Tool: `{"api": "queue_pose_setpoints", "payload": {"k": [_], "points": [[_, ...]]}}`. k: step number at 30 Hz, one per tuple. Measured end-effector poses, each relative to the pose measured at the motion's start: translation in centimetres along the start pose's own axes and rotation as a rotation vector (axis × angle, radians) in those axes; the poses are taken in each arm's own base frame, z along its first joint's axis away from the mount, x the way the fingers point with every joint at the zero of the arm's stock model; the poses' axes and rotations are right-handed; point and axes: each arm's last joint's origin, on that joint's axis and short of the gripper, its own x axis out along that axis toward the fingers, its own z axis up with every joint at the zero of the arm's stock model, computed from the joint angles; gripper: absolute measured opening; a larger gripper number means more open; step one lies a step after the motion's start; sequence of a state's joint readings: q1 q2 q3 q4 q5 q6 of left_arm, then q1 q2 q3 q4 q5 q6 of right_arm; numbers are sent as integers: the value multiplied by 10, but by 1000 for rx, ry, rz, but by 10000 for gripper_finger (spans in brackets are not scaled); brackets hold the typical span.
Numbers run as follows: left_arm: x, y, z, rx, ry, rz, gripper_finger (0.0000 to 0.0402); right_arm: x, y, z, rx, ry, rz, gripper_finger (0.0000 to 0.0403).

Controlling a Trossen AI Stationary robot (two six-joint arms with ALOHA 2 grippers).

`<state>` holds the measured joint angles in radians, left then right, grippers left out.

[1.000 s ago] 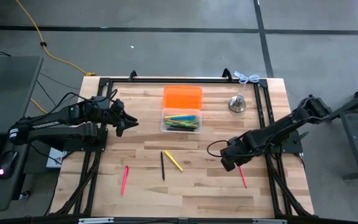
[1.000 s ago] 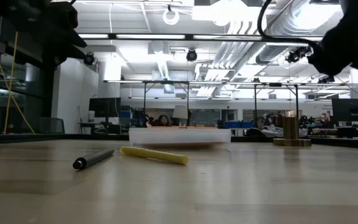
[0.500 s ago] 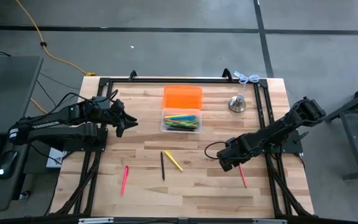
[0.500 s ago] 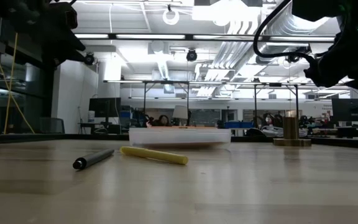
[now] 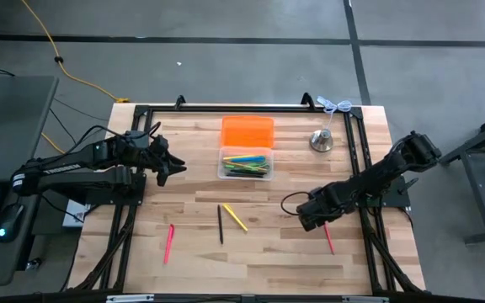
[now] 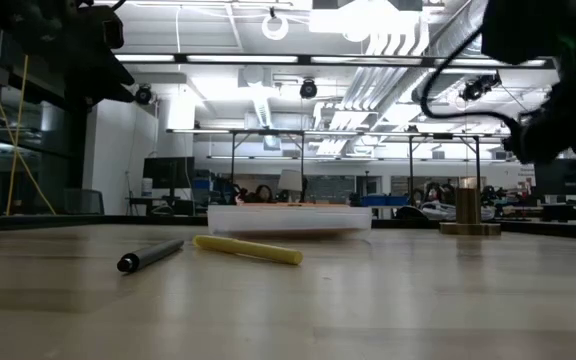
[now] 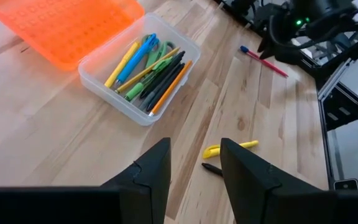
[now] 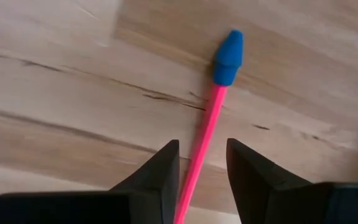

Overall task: Pick & place school supplies into a supply box
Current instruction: Put the pink pencil into the orange supply box

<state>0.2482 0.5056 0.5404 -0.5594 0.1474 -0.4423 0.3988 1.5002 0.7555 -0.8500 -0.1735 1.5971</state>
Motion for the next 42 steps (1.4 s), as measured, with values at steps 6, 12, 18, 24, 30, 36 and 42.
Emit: {"api": "queue_pose_setpoints", "payload": {"k": [6, 12, 18, 24, 30, 36, 42], "points": [[0, 0, 0, 0, 0, 1, 168, 16, -8, 3, 42, 19, 15, 110], [0, 0, 0, 0, 0, 1, 168, 22, -13, 4, 74, 23, 10, 110], [0, 0, 0, 4, -1, 1, 168, 24, -13, 4, 103, 1, 9, 110], [0, 0, 0, 17, -2, 3, 168, 31, -9, 5, 112, 11, -19, 101], [0, 0, 0, 19, -2, 3, 168, 31, -7, 6, 112, -3, -17, 63], [0, 0, 0, 23, 1, 4, 168, 31, -6, 6, 112, -18, -16, 20], [0, 1, -2, 23, 23, 14, 168, 31, -6, 6, 117, -25, -17, 6]]}}
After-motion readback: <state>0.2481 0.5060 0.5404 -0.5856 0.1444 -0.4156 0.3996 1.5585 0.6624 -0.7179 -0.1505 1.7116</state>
